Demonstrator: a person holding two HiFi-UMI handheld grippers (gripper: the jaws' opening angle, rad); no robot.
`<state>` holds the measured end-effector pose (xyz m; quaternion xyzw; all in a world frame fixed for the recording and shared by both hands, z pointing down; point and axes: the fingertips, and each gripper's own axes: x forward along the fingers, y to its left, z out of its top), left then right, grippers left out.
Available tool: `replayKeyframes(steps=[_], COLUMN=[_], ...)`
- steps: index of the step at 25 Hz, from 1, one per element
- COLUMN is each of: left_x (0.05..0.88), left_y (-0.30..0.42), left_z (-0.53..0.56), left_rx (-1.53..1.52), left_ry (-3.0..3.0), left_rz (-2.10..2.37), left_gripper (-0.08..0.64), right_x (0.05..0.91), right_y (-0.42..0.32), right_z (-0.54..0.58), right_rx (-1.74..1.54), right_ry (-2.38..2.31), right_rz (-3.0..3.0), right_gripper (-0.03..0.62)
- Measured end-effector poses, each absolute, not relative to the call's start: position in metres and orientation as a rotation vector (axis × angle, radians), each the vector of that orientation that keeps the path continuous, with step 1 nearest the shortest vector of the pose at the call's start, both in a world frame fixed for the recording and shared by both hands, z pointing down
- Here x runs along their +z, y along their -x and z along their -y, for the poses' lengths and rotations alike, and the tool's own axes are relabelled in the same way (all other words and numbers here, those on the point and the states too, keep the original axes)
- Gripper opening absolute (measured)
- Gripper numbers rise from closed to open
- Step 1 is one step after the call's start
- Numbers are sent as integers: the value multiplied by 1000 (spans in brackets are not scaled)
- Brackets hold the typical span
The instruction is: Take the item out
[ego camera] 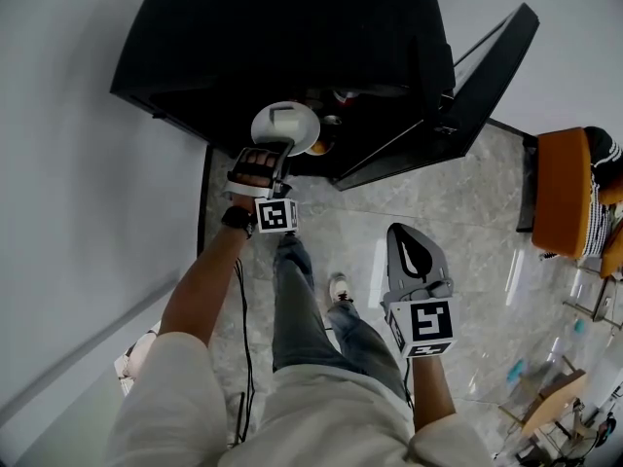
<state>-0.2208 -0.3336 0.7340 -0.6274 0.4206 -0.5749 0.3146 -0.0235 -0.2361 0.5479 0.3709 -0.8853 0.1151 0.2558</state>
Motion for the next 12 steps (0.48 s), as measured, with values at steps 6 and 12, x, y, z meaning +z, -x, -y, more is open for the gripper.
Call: replayKeyframes(steps=[6, 12], left_x=[707, 655], left_y=[219, 212], left_z=[333, 319], left_rx=[-1487, -1427], left_ry=[1625, 1577], left_rz=[-1117, -1139], left_gripper=[21, 20], right_x=[537, 512], right_y=[23, 26], right_z=[236, 239], right_rx=[301, 263], right_ry=[-997, -975], right_rz=[2431, 2489], right_gripper=[6, 6])
